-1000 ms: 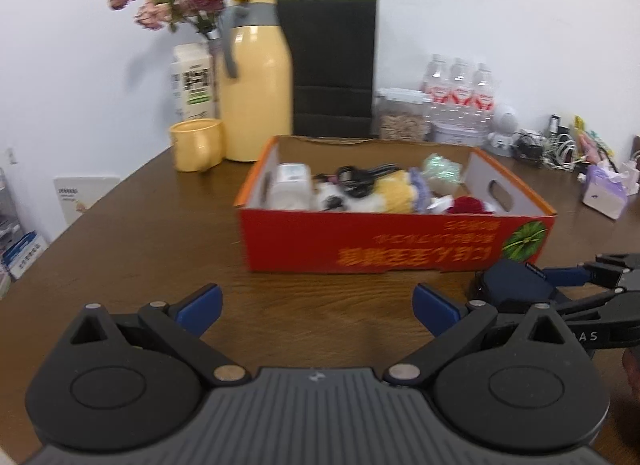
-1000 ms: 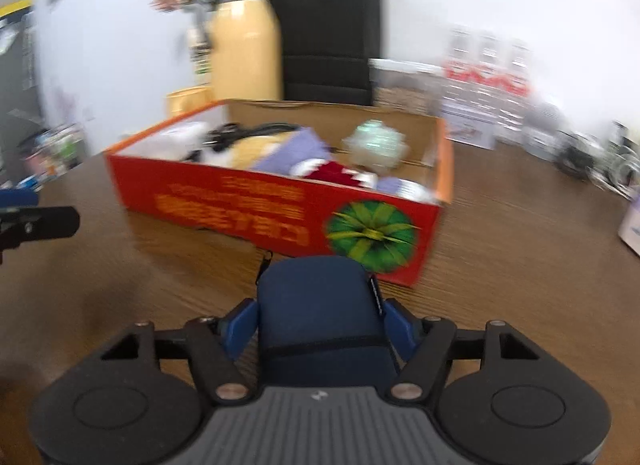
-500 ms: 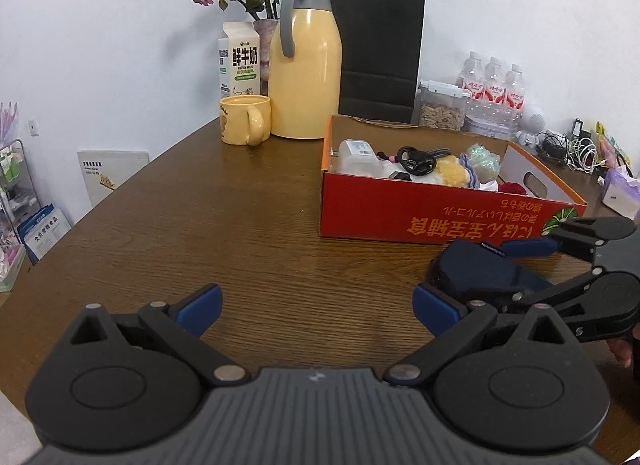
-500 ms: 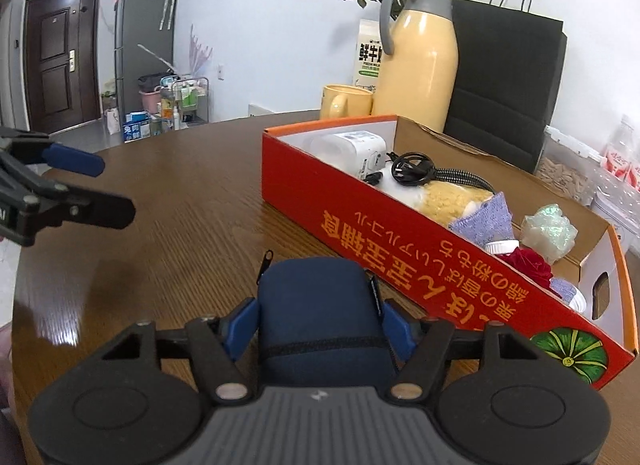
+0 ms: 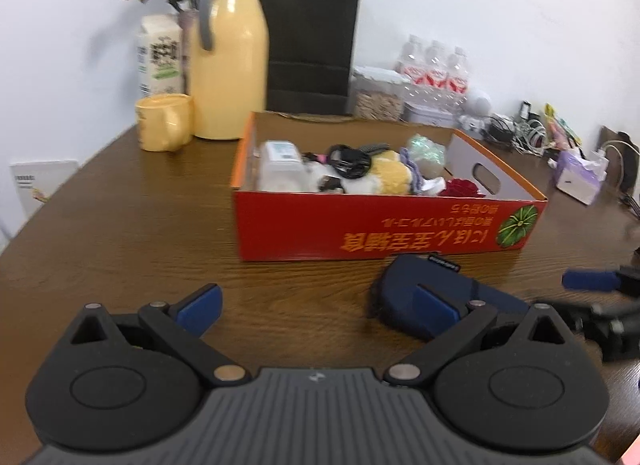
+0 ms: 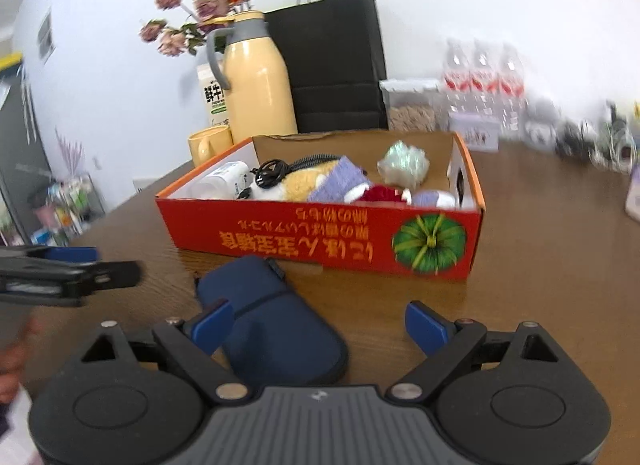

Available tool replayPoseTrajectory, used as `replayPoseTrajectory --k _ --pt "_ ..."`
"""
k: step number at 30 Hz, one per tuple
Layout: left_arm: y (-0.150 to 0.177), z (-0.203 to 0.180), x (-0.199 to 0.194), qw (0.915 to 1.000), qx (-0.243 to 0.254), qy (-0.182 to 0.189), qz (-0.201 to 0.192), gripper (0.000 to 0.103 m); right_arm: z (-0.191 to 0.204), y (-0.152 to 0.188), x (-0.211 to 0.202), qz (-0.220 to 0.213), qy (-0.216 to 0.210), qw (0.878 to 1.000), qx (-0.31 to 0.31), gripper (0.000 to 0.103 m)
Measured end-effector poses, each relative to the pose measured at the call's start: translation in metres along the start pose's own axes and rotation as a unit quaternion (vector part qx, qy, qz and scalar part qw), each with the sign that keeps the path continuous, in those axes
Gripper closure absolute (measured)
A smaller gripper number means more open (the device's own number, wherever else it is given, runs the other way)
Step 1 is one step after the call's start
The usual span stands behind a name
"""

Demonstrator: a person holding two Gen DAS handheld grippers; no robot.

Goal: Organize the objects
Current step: 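Grasp the navy pouch with the right tool while the left tool closes on its other end, then carry the navy pouch into the box and open both tools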

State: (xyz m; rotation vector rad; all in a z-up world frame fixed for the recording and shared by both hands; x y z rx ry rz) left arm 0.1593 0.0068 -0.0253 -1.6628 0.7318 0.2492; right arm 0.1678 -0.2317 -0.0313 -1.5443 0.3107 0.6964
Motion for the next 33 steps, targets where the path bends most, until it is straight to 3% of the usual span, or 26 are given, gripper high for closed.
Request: replayPoseTrajectory --k 3,9,13,15,19,24,28,33 --pt "-0.004 -0.003 0.018 0.9996 -0.006 0.022 0.016 0.0 0.0 0.008 0.005 0.021 0.005 0.999 0.023 0.014" --pt "-0.008 -0.004 0.054 0.9969 -0.028 0.055 0.048 0.0 0.004 0.022 0.017 0.064 -0.01 0.995 0.079 0.031" --pt "-0.004 0.004 0.068 0.9923 -0.079 0.07 0.065 0.008 0.008 0.022 0.024 0.07 -0.016 0.993 0.098 0.038" --pt "-0.003 0.004 0.066 0.9915 -0.087 0.077 0.059 0.018 0.008 0.02 0.027 0.07 -0.014 0.992 0.101 0.041" --pt "0.0 0.0 0.062 0.9855 -0.11 0.112 0.064 0.051 0.007 0.016 0.033 0.069 -0.014 0.992 0.107 0.044" --pt "0.008 -0.004 0.051 0.9826 -0.126 0.119 0.067 0.053 0.004 0.012 0.039 0.066 -0.017 0.991 0.115 0.046" --pt "0.008 -0.006 0.039 0.9824 -0.133 0.116 0.059 0.055 0.0 0.01 0.035 0.052 -0.025 0.991 0.123 0.055" --pt "-0.003 -0.018 0.02 0.9866 -0.113 0.113 0.033 0.056 -0.002 -0.001 0.021 0.018 -0.022 0.992 0.121 0.057"
Point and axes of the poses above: each gripper's, at about its wrist camera, not at the fingertips, and x roughly the way its jaws point, z to its left, y to its underside, the point moved 5 cm from there along x, roughly the way its jaws point, and after that the axes turned 15 degrees about y, right-handed, at the moved point
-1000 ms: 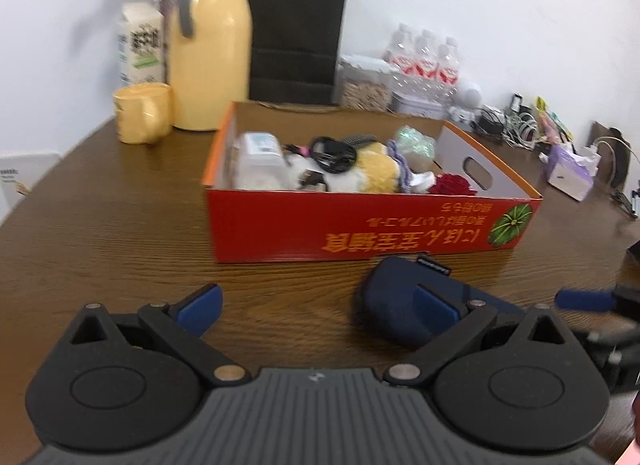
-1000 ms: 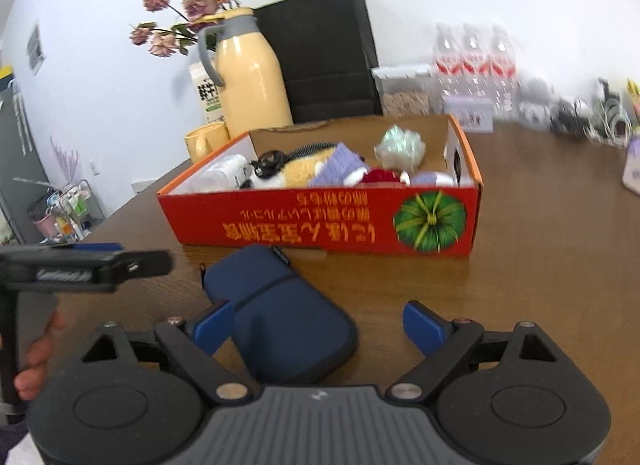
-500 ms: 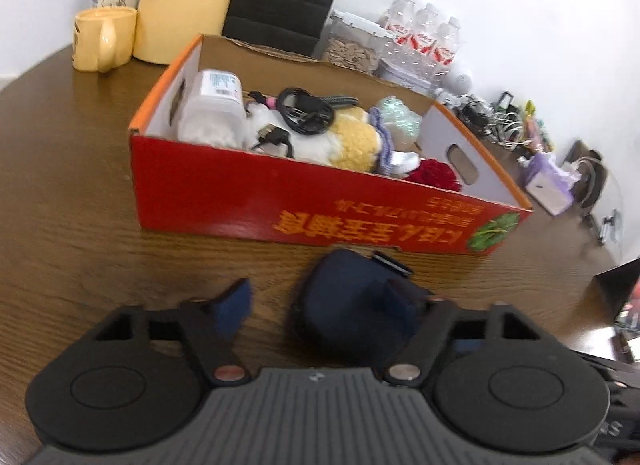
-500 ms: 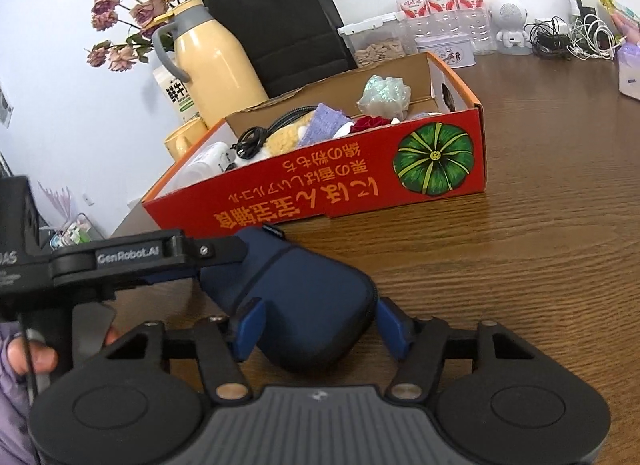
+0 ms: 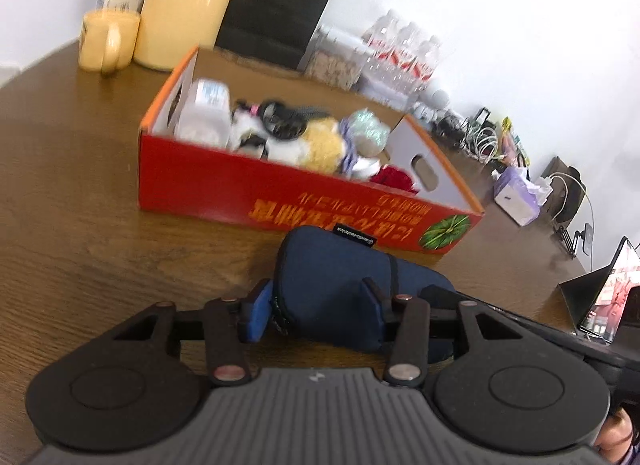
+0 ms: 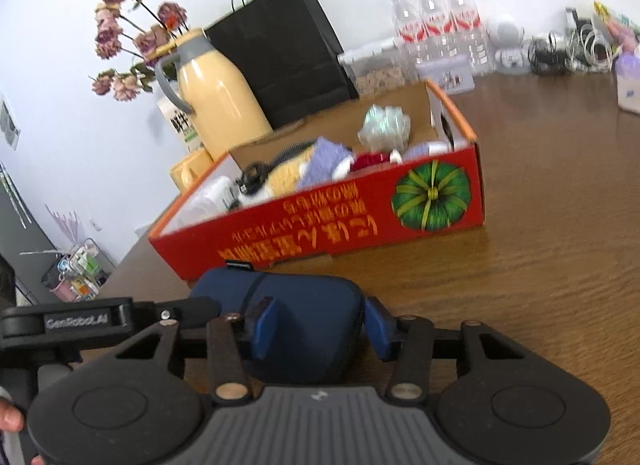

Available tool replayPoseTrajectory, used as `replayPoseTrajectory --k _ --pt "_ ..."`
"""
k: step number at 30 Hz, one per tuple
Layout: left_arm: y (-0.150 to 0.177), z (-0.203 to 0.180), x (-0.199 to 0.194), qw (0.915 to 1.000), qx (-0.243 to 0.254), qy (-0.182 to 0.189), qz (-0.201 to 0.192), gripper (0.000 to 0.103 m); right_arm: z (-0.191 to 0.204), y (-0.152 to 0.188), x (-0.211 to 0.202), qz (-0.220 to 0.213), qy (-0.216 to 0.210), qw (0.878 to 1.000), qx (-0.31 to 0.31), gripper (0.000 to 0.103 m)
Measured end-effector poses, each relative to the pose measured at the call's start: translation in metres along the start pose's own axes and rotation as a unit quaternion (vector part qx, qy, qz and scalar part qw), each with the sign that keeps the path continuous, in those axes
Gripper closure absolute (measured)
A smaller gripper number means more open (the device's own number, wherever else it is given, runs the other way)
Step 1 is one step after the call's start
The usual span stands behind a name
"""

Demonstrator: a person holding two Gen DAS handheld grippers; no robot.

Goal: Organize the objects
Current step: 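Carry the navy pouch into the box and open both tools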

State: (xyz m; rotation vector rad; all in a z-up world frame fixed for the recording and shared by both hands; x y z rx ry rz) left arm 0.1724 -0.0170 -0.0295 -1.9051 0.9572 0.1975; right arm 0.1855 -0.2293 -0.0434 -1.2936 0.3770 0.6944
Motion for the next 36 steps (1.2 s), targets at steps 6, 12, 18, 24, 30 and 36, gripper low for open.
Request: replayPoseTrajectory --k 6,12,18,24,30,36 --pt "-0.02 -0.02 -0.012 0.9991 0.024 -0.006 -0.036 0.056 0.006 -0.025 -0.013 -0.039 -0.002 0.999 -0.005 0.057" --pt "-0.049 -0.027 -0.015 0.9972 0.03 -0.015 -0.067 0.056 0.02 -0.061 -0.013 -0.073 0.001 0.997 -0.019 0.057" --pt "-0.081 -0.024 -0.008 0.9952 0.029 -0.022 -0.09 0.056 0.033 -0.094 -0.002 -0.093 0.001 0.995 -0.03 0.057" --pt "-0.106 -0.01 0.02 0.9949 0.02 -0.03 -0.094 0.056 0.035 -0.12 0.03 -0.095 0.012 0.995 -0.032 0.057" --pt "-0.127 0.014 0.061 0.9946 0.013 -0.051 -0.089 0.056 0.033 -0.138 0.079 -0.083 0.025 0.996 -0.024 0.057" --pt "-0.141 0.037 0.094 0.9948 -0.003 -0.061 -0.081 0.055 0.029 -0.151 0.126 -0.064 0.034 0.997 -0.026 0.057"
Point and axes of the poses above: each gripper's, at about its wrist camera, not at the fingertips, and x roughly the way its jaws point, z to its left, y to its underside, the point moved 5 cm from there along x, roughly the way its jaws point, and after that the axes turned 15 degrees about y, right-handed, at the moved point
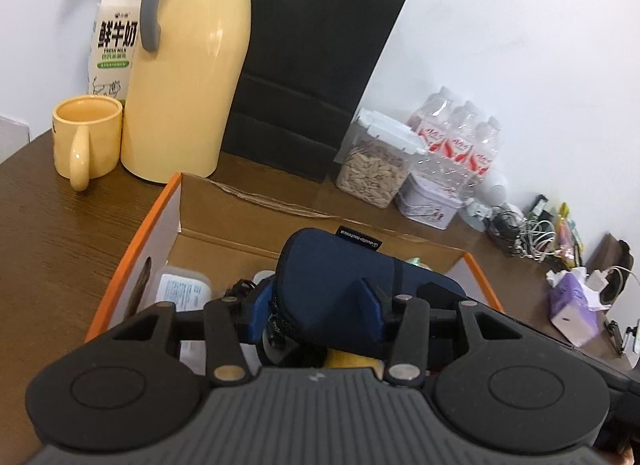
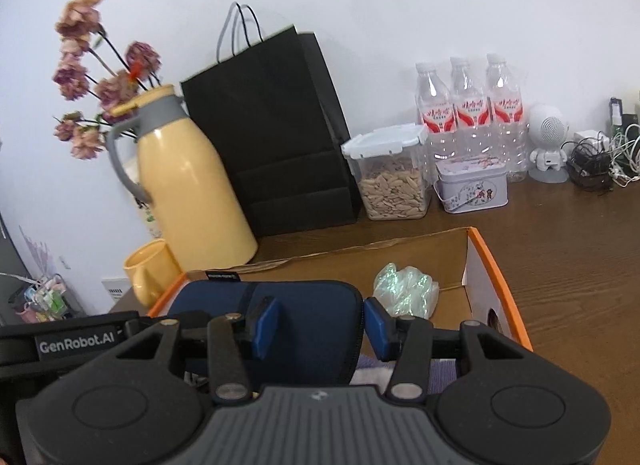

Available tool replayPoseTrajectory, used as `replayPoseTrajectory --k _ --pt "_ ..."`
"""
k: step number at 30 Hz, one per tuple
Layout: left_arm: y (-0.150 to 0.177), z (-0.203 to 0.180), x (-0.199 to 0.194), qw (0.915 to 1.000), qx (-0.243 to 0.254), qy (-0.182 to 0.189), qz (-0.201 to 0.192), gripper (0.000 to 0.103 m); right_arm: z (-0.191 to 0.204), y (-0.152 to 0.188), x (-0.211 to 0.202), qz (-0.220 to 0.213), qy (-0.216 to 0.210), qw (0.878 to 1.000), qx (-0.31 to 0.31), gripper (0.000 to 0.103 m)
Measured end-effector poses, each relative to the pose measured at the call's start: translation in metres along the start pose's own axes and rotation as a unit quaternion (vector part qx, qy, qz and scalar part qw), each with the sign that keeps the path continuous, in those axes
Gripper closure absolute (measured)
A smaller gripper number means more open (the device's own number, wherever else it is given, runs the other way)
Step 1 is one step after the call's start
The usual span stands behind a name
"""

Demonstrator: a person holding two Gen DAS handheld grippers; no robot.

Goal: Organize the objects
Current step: 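Carry the navy pouch into the box and open both tools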

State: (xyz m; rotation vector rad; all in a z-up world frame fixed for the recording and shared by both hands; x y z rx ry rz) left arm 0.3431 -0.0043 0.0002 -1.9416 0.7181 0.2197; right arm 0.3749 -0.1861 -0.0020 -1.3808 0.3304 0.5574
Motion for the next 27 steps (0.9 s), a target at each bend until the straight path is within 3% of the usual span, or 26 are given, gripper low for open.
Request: replayPoseTrajectory --k 1,3,5,6,9,12,13,15,27 --pt "0.0 0.003 0.004 1.0 -0.001 -0.001 0.001 0.053 -0.001 0.001 0.005 0.004 -0.001 1.0 -0.001 0.055" --pt "0.0 0.004 0.006 0.9999 0.013 -0.004 -0.001 0.041 -0.005 0.004 0.012 0.012 -0.008 1.0 0.002 0.053" --pt "-0.001 0.002 0.003 0.9989 0.039 -0.023 -0.008 0.002 -0.009 0.006 0.018 0.02 -0.004 1.0 -0.004 0.046" --pt "-0.001 0.0 -0.001 0.9976 0.056 -0.036 -0.02 0.0 -0.01 0.006 0.018 0.019 -0.003 1.0 -0.005 0.039" --pt "-0.003 -0.006 -0.012 0.9932 0.095 -0.057 -0.036 0.0 -0.014 0.007 0.008 0.006 0.004 1.0 -0.021 0.017" --pt "-0.002 -0.006 -0.025 0.9903 0.106 -0.077 -0.048 0.0 -0.013 0.006 -0.005 -0.018 0.02 0.999 -0.041 0.013" --pt "-0.002 -0.007 -0.03 0.9894 0.11 -0.08 -0.052 0.0 -0.012 0.005 -0.009 -0.022 0.021 0.998 -0.046 0.006" --pt "-0.001 -0.01 -0.038 0.9876 0.12 -0.083 -0.058 0.0 -0.009 0.006 -0.019 -0.037 0.026 0.997 -0.058 0.0" --pt "0.026 -0.033 -0.11 0.9775 0.168 -0.099 -0.08 0.0 0.009 0.028 -0.098 -0.082 0.051 0.989 -0.107 0.0"
Point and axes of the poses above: each gripper's, at about its wrist camera, not at the fingertips, and x roughly the way its jaws point, z to its left, y to its underside, the point moved 5 cm from there along x, roughly the way its jaws point, and after that the axes turned 15 degrees about y, right-handed, at the moved point
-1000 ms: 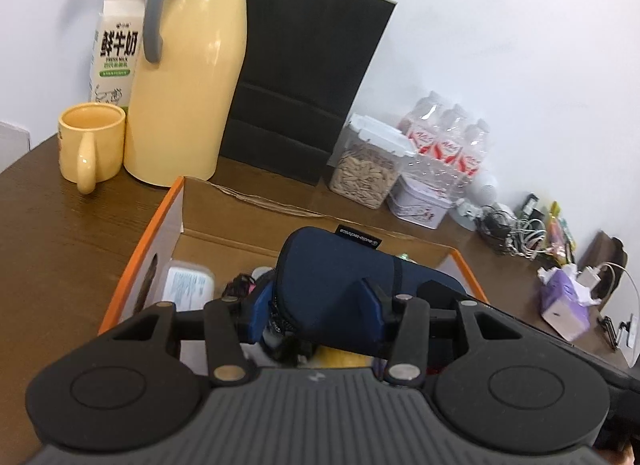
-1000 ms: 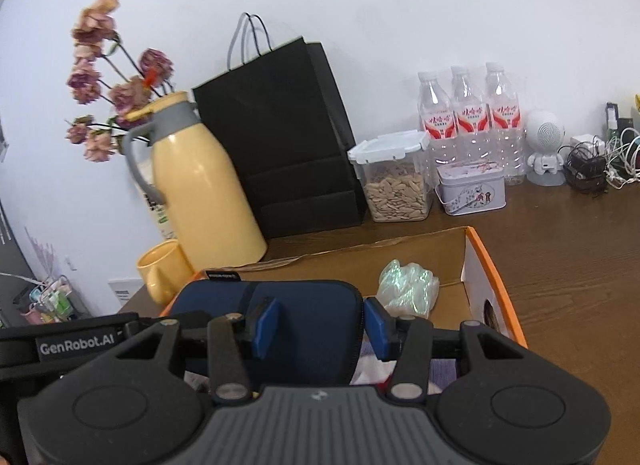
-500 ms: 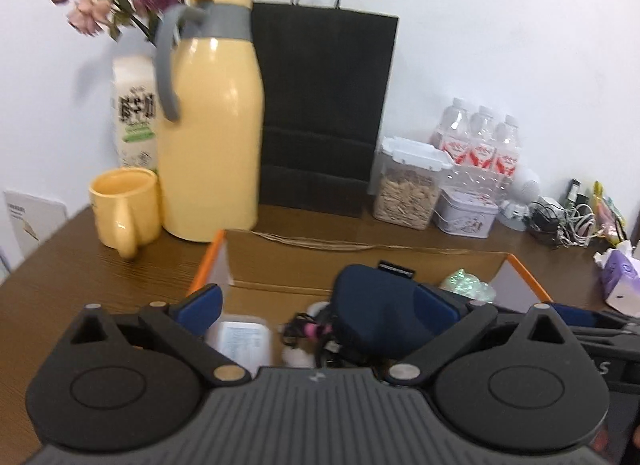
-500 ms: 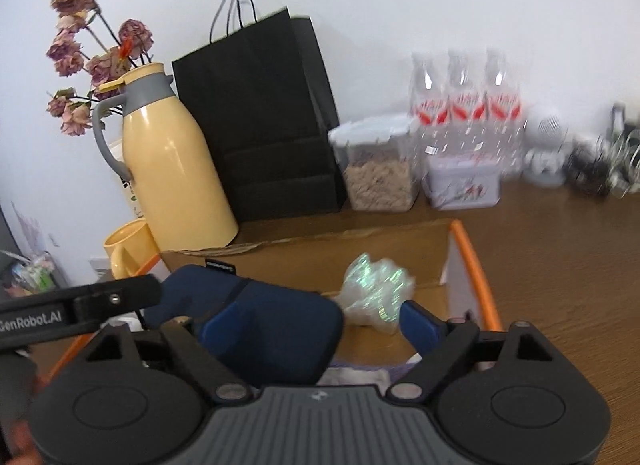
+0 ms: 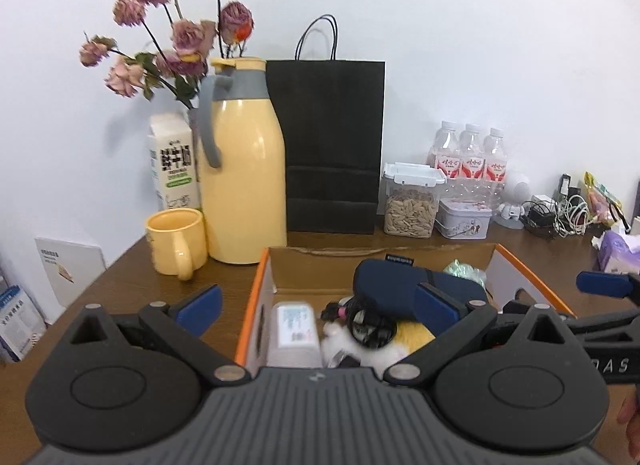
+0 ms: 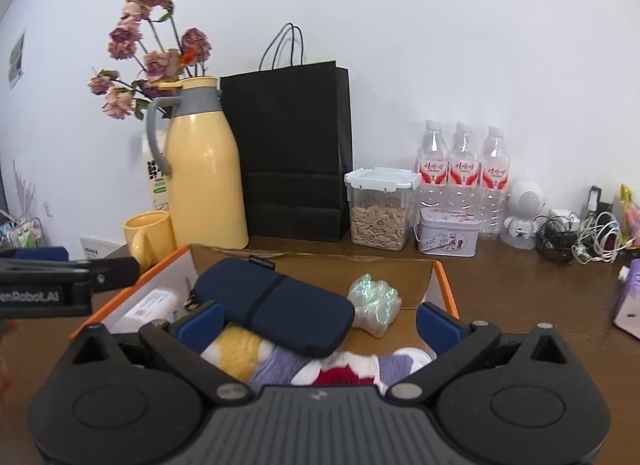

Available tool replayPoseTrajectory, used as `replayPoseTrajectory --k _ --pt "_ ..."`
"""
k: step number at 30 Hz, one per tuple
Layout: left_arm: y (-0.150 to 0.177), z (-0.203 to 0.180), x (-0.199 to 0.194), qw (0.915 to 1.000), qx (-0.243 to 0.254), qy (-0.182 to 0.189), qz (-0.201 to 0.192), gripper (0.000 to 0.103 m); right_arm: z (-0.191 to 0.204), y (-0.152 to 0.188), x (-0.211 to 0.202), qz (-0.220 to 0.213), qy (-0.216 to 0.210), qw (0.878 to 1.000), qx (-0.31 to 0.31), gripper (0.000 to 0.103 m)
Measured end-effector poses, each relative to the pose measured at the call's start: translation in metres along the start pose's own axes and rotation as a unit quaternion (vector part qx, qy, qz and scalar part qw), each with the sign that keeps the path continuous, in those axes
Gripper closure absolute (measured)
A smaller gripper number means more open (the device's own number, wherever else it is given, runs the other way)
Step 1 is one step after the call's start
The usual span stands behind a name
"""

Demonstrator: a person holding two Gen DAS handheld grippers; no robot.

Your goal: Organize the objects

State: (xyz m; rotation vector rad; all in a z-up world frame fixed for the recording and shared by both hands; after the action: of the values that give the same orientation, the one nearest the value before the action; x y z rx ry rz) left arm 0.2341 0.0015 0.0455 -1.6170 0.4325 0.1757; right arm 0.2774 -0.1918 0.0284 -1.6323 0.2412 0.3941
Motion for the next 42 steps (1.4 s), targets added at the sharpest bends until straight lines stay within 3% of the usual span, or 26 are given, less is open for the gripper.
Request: replayPoseTrajectory --k 12,18,25,42 --pt "0.037 -0.009 -0.095 1.0 -0.004 0.002 0.0 0.0 -0.001 0.031 -0.109 -0.027 0.0 1.0 -0.004 0.0" --pt "0.071 -0.012 -0.123 0.9996 -0.023 -0.004 0.014 0.0 -0.005 0.066 -0.144 -0.006 0.007 1.0 0.016 0.0" --pt "0.098 -0.017 -0.145 0.9993 -0.028 -0.003 0.026 0.0 -0.005 0.094 -0.165 0.015 0.016 1.0 0.015 0.0" --pt "0.1 -0.025 -0.153 0.9996 -0.014 -0.006 0.025 0.0 -0.003 0.092 -0.172 0.01 0.016 1.0 0.009 0.0"
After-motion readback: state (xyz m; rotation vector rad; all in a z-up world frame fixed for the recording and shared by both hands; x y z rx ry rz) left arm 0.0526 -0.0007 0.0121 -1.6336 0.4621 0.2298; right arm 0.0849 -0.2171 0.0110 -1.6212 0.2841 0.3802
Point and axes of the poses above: each gripper's, at about its wrist camera, not at the fingertips, and x roughly the way its jaws point, z to its left, y to its underside, the point moved 5 cm from there along x, roughly the way its jaws point, and after that the axes turned 15 degrees about y, right-handed, at the moved point
